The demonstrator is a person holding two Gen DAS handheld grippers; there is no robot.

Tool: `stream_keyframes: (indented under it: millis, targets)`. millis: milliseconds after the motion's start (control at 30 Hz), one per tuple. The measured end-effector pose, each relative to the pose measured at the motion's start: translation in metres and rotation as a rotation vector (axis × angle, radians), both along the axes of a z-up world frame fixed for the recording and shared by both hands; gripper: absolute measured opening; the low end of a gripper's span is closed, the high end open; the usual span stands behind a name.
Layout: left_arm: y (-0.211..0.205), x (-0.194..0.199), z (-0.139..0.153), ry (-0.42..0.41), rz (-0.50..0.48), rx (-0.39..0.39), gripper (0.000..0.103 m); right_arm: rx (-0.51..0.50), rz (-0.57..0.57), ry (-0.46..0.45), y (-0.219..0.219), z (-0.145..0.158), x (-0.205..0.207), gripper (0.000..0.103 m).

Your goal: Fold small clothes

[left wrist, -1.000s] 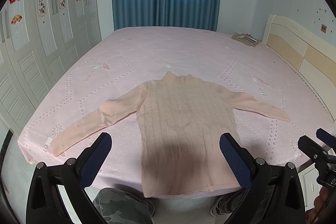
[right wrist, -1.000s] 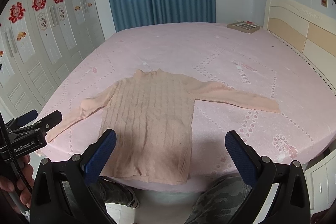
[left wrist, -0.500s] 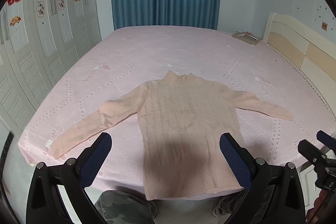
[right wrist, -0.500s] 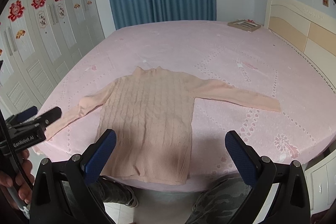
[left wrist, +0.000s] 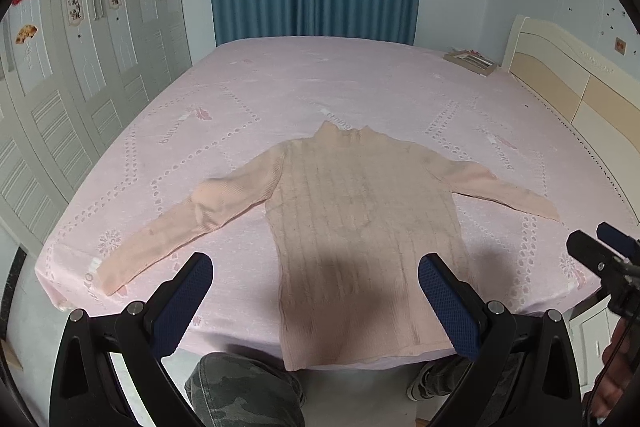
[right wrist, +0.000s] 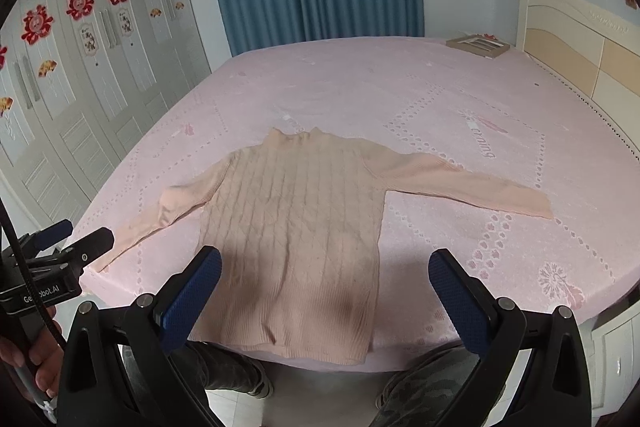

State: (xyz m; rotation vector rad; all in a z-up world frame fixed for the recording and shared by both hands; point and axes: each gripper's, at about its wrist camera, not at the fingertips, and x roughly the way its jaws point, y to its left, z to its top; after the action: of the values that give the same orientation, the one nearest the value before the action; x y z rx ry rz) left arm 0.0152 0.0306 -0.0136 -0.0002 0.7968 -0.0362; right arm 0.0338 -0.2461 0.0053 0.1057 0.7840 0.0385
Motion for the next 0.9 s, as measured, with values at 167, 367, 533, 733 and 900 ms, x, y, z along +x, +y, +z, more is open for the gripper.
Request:
stream_keyframes:
  millis: [167, 367, 533, 733, 900]
  targets:
    - [0.009, 0.002, 0.003, -0.020, -0.002, -0.013, 0.103, 0.007, -0.010, -0.011, -0.004, 0.000, -0.001, 0.102]
    - [0.018, 0.012, -0.015, -0.064, 0.006, -0.014, 0.103, 0.002, 0.006, -0.031, 0.000, -0.002, 0.001, 0.102]
    - [0.042, 0.032, -0.057, 0.003, 0.038, -0.078, 0.103, -0.054, 0.009, -0.078, 0.010, -0.004, 0.005, 0.102]
    - [0.095, 0.054, -0.112, 0.076, 0.128, -0.126, 0.099, -0.074, 0.029, -0.074, 0.020, -0.026, 0.019, 0.102]
    - [0.161, 0.061, -0.153, 0.090, 0.259, -0.232, 0.098, -0.093, 0.045, -0.042, 0.025, -0.048, 0.037, 0.100]
